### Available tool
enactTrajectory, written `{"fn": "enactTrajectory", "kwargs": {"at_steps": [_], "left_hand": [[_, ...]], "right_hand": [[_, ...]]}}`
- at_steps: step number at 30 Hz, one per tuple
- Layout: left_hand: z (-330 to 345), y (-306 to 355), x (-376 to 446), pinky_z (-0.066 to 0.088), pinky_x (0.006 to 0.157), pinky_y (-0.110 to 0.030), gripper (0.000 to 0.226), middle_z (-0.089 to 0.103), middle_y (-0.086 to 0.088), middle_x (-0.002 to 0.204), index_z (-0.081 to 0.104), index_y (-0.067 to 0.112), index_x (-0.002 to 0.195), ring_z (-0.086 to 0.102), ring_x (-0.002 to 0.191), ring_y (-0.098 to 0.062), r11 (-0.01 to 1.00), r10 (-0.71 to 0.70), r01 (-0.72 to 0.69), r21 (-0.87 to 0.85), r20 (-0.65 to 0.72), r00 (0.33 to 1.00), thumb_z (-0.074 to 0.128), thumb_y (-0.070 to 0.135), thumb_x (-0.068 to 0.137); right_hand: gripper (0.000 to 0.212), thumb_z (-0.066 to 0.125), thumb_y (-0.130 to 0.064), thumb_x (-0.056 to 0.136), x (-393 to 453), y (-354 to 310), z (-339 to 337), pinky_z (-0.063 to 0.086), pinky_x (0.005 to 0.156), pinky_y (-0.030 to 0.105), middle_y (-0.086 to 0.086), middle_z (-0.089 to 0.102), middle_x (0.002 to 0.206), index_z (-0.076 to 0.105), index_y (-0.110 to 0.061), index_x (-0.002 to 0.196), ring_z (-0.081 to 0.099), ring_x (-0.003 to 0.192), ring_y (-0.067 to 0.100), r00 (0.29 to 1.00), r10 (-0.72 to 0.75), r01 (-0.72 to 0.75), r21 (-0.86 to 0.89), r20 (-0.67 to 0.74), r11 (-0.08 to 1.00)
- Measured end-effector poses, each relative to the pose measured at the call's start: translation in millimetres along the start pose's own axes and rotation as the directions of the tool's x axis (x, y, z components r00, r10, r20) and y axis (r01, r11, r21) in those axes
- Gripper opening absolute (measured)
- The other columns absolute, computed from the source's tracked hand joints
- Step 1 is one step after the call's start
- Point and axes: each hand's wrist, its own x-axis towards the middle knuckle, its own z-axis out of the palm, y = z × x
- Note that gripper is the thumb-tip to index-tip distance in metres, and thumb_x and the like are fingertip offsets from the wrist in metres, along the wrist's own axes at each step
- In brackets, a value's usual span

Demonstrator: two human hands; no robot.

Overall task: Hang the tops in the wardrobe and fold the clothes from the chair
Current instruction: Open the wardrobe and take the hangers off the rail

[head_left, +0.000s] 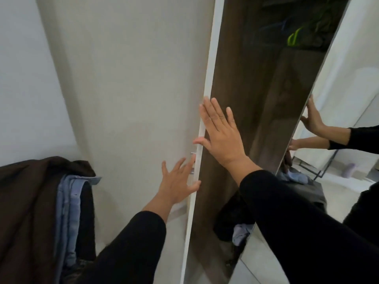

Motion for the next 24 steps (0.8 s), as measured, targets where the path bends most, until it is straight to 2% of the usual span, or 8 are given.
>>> {"fn": "enactTrajectory", "kwargs": {"at_steps": [3,5,7,10,14,17,22,24], "left_hand": [[-5,-23,-6,0.009,0.112,-0.064,0.073,0.017,0.005,0.158,0.002,0.023,0.150,0.009,0.146,-0.010,0.993,0.010,-0.004,0.115,-0.055,0.998,0.027,0.058,0.091],[-9,-41,-11,0.031,0.103,-0.064,0.075,0.035,-0.002,0.151,0.017,0.013,0.147,0.034,0.139,-0.013,0.979,0.004,0.024,0.203,-0.137,0.991,0.033,0.055,0.088],[-9,-59,-16,0.041,0.097,-0.060,0.080,0.045,-0.005,0.145,0.024,0.006,0.144,0.046,0.131,-0.015,0.965,-0.032,0.088,0.247,-0.223,0.974,0.045,0.054,0.083],[-16,-82,-18,0.035,0.099,-0.060,0.090,0.042,-0.008,0.146,0.020,0.009,0.147,0.032,0.139,-0.019,0.942,-0.053,0.153,0.300,-0.316,0.947,0.063,0.046,0.078],[-29,-109,-11,0.021,0.105,-0.058,0.110,0.030,-0.012,0.152,-0.004,0.016,0.151,0.017,0.141,-0.025,0.898,-0.164,0.272,0.345,-0.310,0.936,0.069,0.045,0.075],[-35,-124,3,0.024,0.105,-0.057,0.117,0.029,-0.016,0.152,-0.001,0.018,0.150,0.016,0.141,-0.026,0.862,-0.281,0.375,0.341,-0.295,0.913,0.077,0.042,0.067],[-34,-140,31,-0.001,0.114,-0.051,0.106,-0.019,-0.010,0.156,-0.036,0.025,0.137,-0.025,0.138,-0.023,0.784,-0.467,0.536,0.314,-0.269,0.842,0.058,0.028,0.089],[-35,-146,42,-0.001,0.115,-0.051,0.107,-0.023,-0.010,0.155,-0.043,0.024,0.132,-0.029,0.136,-0.022,0.742,-0.516,0.586,0.325,-0.281,0.809,0.055,0.025,0.091]], "right_hand": [[0.097,0.056,-0.061,0.078,17,-21,7,0.001,0.118,0.039,0.010,0.020,0.156,0.012,-0.009,0.148,0.001,0.142,0.016,1.000,-0.007,0.008,0.071,-0.014,0.997],[0.104,0.061,-0.061,0.075,31,-37,12,0.008,0.118,0.042,0.011,0.018,0.157,0.009,-0.008,0.148,0.002,0.143,0.018,1.000,-0.008,0.008,0.126,0.000,0.992],[0.107,0.059,-0.061,0.076,45,-53,18,0.006,0.118,0.043,0.012,0.012,0.158,0.006,-0.006,0.150,0.004,0.146,0.022,1.000,0.003,-0.009,0.215,0.028,0.977],[0.101,0.053,-0.060,0.082,67,-69,34,0.000,0.117,0.043,0.011,0.003,0.159,0.003,-0.006,0.150,0.001,0.147,0.024,0.998,-0.014,-0.010,0.345,0.066,0.939],[0.093,0.046,-0.057,0.088,95,-72,67,-0.005,0.117,0.043,0.005,-0.007,0.160,-0.008,-0.012,0.149,-0.007,0.147,0.019,0.992,-0.078,0.036,0.382,0.097,0.923],[0.090,0.046,-0.052,0.091,117,-70,93,-0.007,0.116,0.044,0.002,-0.013,0.159,-0.011,-0.014,0.149,-0.011,0.147,0.017,0.987,-0.101,0.045,0.395,0.123,0.918],[0.087,0.045,-0.047,0.093,148,-78,126,-0.006,0.116,0.044,0.002,-0.017,0.158,-0.014,-0.015,0.149,-0.015,0.146,0.017,0.973,-0.175,0.092,0.443,0.149,0.892],[0.088,0.048,-0.045,0.093,158,-82,138,-0.004,0.117,0.045,0.002,-0.017,0.158,-0.013,-0.015,0.150,-0.014,0.146,0.017,0.970,-0.196,0.110,0.462,0.143,0.880]]}}
